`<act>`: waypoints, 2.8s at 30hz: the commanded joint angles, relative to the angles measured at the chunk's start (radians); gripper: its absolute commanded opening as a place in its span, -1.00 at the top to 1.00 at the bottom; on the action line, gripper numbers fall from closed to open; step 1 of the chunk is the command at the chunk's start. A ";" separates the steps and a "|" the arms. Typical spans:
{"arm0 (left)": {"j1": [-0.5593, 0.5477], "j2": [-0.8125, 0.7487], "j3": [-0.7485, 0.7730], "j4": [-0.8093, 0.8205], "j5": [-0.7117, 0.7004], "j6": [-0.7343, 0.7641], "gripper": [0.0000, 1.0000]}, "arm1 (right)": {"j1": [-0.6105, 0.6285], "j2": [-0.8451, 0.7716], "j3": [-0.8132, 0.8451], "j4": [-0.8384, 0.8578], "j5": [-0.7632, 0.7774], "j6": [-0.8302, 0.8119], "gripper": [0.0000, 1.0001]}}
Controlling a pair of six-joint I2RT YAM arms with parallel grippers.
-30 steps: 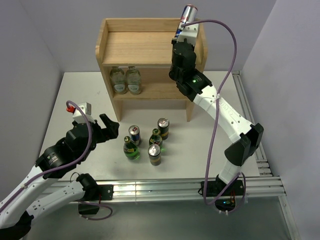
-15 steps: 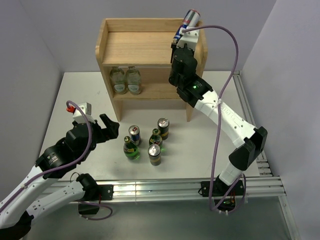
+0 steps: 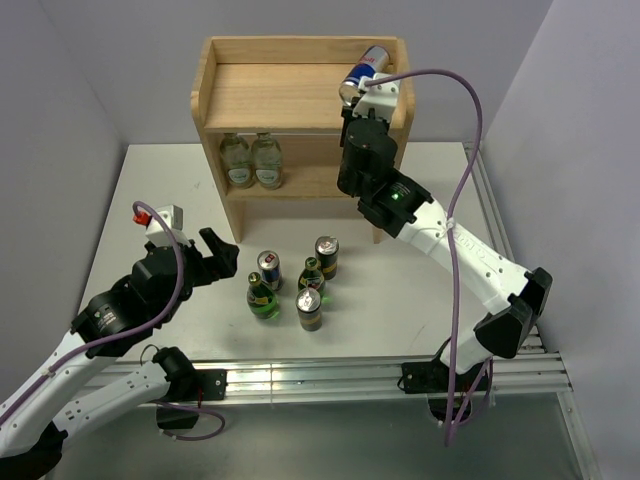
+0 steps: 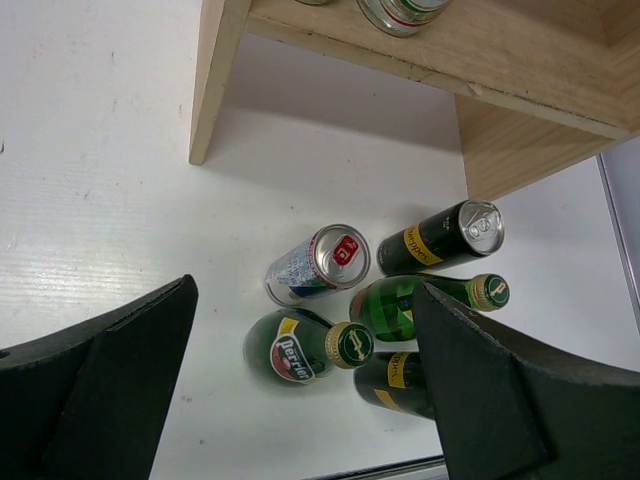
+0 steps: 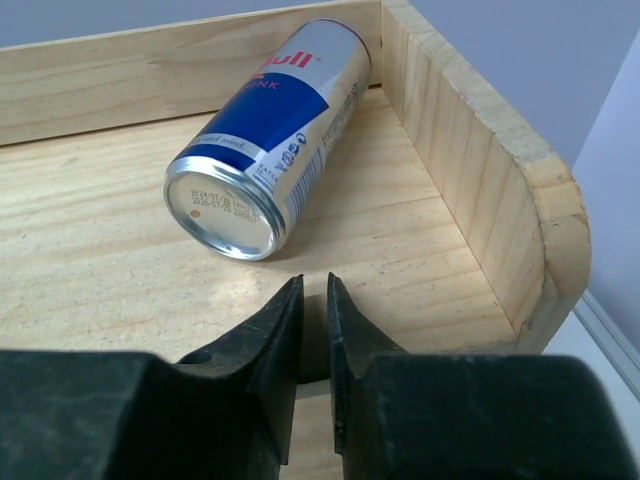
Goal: Place and organize the beverage onto the shelf
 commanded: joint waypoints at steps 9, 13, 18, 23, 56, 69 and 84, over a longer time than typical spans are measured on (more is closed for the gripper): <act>-0.003 -0.012 -0.001 0.032 0.008 0.015 -0.92 | 0.022 0.074 0.243 -0.153 0.046 -0.005 -1.00; -0.005 -0.020 -0.001 0.029 0.008 0.010 -0.92 | 0.018 0.221 0.596 -0.259 0.086 -0.054 -1.00; -0.003 -0.040 -0.006 0.034 0.013 0.012 -0.92 | 0.006 0.354 0.740 -0.249 0.143 -0.140 -1.00; -0.003 -0.044 -0.009 0.037 0.025 0.015 -0.92 | -0.007 0.386 0.725 -0.277 0.161 -0.082 -1.00; -0.006 -0.051 -0.018 0.043 0.048 0.019 -0.94 | -0.099 0.405 0.630 -0.418 0.147 0.099 1.00; -0.005 -0.037 -0.015 0.035 0.037 0.012 -0.93 | 0.113 0.162 0.562 -0.172 0.314 -0.213 1.00; -0.005 -0.020 -0.014 0.029 0.029 0.009 -0.93 | 0.350 0.020 0.467 -0.136 0.460 -0.230 1.00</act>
